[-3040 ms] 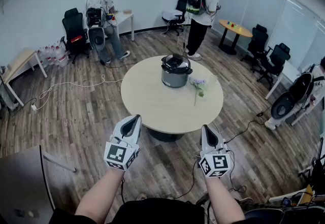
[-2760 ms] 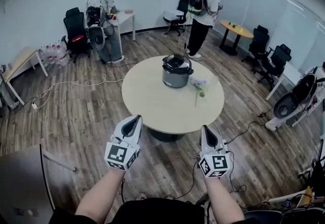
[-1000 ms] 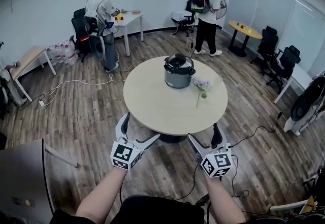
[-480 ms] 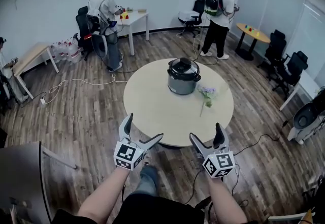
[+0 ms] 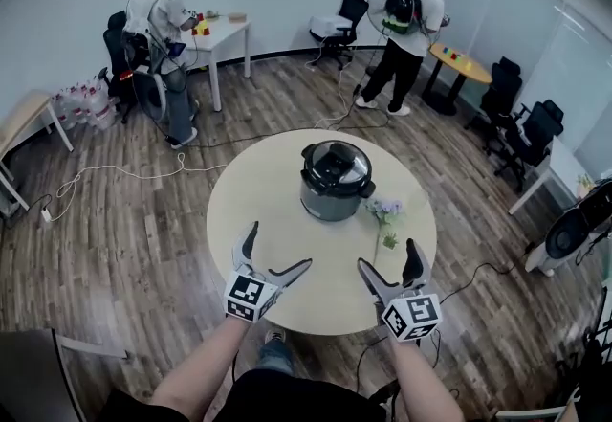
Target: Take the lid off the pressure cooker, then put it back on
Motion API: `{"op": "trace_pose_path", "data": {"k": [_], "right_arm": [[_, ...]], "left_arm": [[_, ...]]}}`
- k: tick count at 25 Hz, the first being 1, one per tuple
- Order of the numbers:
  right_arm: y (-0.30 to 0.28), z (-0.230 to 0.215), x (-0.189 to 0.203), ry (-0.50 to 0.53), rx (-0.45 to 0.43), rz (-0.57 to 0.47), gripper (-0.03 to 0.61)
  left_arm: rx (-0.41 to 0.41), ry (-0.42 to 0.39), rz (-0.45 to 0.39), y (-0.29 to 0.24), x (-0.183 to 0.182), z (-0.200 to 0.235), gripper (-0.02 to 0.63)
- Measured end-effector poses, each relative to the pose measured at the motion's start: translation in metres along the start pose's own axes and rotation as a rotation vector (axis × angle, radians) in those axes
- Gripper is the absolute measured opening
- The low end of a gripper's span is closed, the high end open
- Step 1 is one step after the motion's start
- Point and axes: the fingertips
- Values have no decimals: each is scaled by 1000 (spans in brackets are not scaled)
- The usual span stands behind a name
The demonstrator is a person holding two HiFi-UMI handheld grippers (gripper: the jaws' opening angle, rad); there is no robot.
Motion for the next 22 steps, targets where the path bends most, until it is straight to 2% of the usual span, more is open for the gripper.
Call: {"op": "trace_pose_path", "data": {"k": [5,10,16,22], "right_arm": [[-85,-32,2,33,39,47,522],[-157,-55,7,65,42,116,522],[-216,-68,32,100,-5,199,522],[-259,-96,47,135,-77,268,520]], "left_arm": [[85,39,37,-80,27,54,588],[155,89,87,-141,57,91,588],[202,123,159,-193,111,113,589],[229,129,266,-239,165,109,589]]}}
Point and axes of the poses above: the fingertips, and each gripper's own axes: y backward along the fingers, z to its left, x out of its underside, and after that the axes turned 3 degrees about -z, right-handed
